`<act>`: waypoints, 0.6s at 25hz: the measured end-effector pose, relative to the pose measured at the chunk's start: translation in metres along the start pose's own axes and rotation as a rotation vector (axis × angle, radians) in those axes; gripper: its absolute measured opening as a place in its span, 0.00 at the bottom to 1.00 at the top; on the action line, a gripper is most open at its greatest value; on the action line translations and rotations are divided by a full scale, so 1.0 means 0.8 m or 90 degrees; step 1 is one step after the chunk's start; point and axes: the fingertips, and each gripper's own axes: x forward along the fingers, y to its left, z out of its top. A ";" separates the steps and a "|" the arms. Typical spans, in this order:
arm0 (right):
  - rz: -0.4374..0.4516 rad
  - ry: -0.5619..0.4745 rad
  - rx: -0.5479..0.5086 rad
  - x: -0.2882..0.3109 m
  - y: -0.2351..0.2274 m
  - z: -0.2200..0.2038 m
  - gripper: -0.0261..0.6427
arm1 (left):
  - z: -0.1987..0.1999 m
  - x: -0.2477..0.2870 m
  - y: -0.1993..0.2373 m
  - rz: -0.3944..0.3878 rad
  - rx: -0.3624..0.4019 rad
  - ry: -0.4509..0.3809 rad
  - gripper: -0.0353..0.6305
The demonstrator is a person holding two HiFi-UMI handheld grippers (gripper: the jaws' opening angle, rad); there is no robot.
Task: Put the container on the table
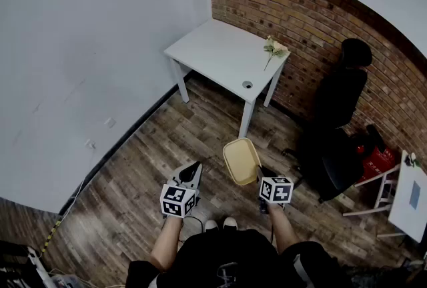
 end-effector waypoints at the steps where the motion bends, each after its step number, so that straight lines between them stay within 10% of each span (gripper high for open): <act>1: -0.003 0.003 0.003 0.001 -0.002 0.000 0.10 | 0.000 0.001 0.001 0.000 0.000 0.001 0.08; 15: -0.007 0.021 0.025 -0.002 -0.014 -0.013 0.10 | -0.005 0.004 -0.007 0.000 0.000 0.010 0.08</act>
